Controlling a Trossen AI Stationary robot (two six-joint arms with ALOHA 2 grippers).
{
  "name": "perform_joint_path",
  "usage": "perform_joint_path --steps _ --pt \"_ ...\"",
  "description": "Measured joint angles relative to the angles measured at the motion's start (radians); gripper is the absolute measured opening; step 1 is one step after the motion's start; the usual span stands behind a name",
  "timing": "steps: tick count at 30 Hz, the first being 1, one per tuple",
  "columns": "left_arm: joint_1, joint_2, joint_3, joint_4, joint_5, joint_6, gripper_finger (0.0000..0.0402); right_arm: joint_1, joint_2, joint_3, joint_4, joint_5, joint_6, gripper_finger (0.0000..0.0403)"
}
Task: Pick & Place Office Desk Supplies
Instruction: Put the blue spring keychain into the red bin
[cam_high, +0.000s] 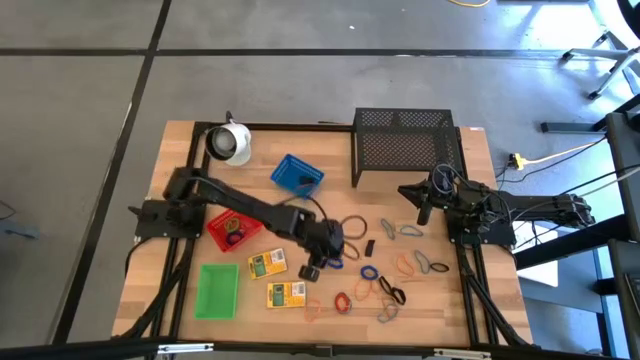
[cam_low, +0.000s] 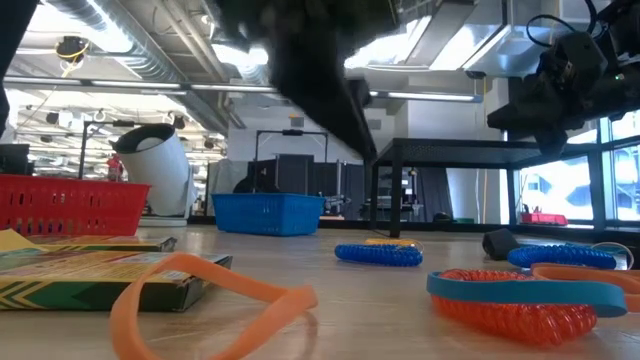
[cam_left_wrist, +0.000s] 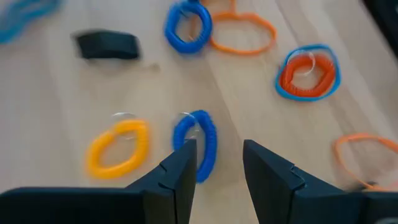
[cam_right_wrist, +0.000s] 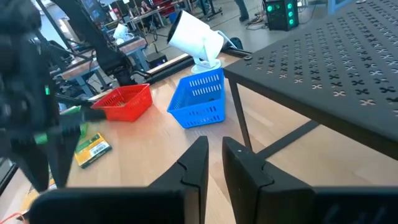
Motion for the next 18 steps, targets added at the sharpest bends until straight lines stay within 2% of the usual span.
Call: perform_joint_path --steps 7,14,18 --pt "-0.032 0.125 -0.002 0.087 -0.143 0.078 0.0120 0.000 0.000 0.000 -0.004 -0.003 0.000 0.0050" --pt "-0.033 0.156 0.001 0.093 -0.063 0.046 0.0113 0.000 0.000 0.000 -0.008 -0.003 0.000 0.0050" --pt "-0.027 0.159 0.001 0.092 -0.065 0.036 0.0111 0.000 0.000 0.000 -0.015 -0.002 0.000 0.0050"
